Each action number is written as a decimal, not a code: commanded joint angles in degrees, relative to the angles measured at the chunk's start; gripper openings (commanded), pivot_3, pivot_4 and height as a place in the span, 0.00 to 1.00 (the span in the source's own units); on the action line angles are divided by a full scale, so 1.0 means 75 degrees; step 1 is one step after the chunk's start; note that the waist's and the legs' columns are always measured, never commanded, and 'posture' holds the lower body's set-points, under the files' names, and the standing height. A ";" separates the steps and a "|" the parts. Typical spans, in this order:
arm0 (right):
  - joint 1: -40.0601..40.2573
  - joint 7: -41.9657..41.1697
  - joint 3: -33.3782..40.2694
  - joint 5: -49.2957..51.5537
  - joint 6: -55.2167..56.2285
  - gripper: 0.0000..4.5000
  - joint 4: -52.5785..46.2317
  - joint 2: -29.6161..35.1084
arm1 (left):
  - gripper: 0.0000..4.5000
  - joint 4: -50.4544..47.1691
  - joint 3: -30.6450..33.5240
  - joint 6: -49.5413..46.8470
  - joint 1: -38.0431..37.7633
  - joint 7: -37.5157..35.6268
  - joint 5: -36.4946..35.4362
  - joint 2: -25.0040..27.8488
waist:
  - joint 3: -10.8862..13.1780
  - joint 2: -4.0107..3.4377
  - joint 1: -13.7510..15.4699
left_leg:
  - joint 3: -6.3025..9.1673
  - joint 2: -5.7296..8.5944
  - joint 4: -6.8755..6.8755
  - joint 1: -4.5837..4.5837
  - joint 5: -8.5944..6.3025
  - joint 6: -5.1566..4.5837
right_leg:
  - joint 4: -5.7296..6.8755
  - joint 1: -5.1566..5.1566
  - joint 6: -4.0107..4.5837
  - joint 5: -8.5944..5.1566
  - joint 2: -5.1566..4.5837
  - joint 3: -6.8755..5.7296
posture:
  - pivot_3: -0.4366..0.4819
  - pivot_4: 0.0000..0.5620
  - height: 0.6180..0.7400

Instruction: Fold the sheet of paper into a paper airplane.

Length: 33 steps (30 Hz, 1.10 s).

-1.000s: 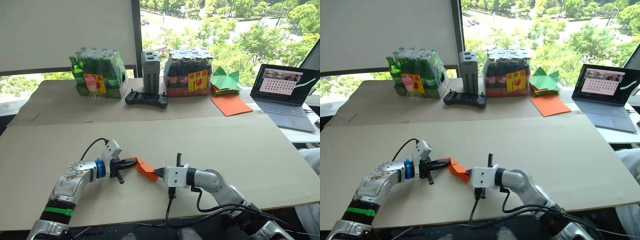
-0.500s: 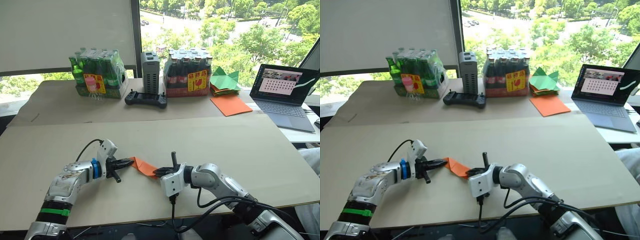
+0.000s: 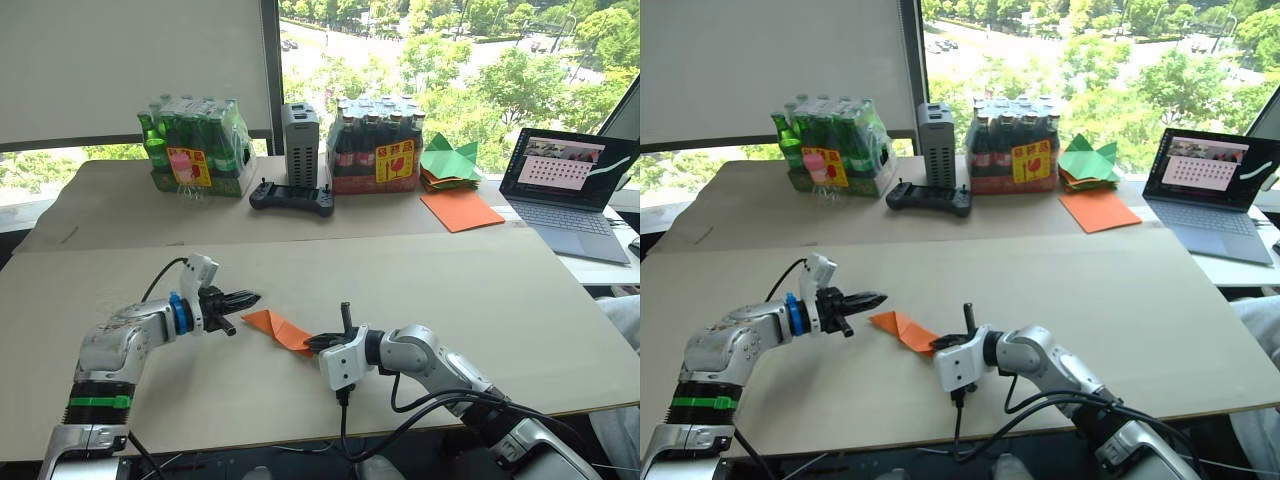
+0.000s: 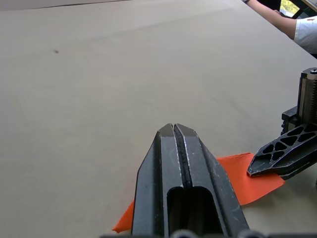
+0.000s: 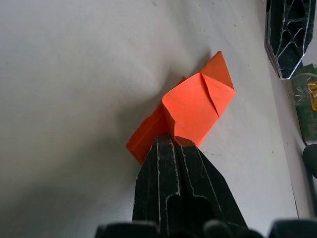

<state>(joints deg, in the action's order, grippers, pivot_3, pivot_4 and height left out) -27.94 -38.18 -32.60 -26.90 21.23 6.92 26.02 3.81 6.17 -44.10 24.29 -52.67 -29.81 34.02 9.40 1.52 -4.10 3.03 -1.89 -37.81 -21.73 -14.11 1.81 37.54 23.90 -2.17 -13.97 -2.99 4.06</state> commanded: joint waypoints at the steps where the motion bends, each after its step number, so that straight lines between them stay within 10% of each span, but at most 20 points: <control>1: 0.0046 -0.0075 -0.0077 -0.0200 -0.0093 0.01 0.0208 -0.0032 | 0.00 -0.0497 -0.0140 -0.0021 0.0028 -0.0034 -0.0149 -0.0052 | 0.0000 0.0000 0.0003 | 0.0000 0.0000 0.0000 -0.0001 0.0000 0.0000 | 0.0000 0.0000 0.0000 0.0000 0.0000 -0.0001 | 0.48 0.27 1.00; 26: 0.0209 -0.0324 -0.0005 -0.0042 -0.0293 0.01 0.0006 0.0025 | 0.00 0.0414 -0.1230 0.1278 -0.0456 0.0220 0.1094 -0.0582 | -0.0001 0.0001 0.0016 | -0.0001 0.0002 0.0000 0.0002 0.0000 0.0000 | 0.0001 -0.0001 0.0001 0.0000 0.0000 0.0003 | 0.48 0.27 1.00; 33: 0.0517 -0.1142 0.0526 0.1320 -0.1726 0.51 -0.0629 -0.0308 | 0.00 0.0219 -0.1376 0.1261 -0.0664 0.0177 0.1106 -0.0593 | -0.0002 0.0000 0.0064 | 0.0001 0.0002 0.0000 0.0008 0.0000 0.0000 | -0.0014 -0.0022 -0.0001 -0.0001 -0.0003 0.0000 | 0.48 0.27 1.00</control>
<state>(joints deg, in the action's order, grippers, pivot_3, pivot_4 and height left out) -25.52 -43.46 -28.34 -19.51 12.40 3.16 23.83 5.46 -2.57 -33.92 20.28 -50.91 -22.43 29.56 9.39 1.52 -3.62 3.04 -1.87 -37.81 -21.62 -14.12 1.81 37.41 23.67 -2.18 -13.98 -3.01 4.05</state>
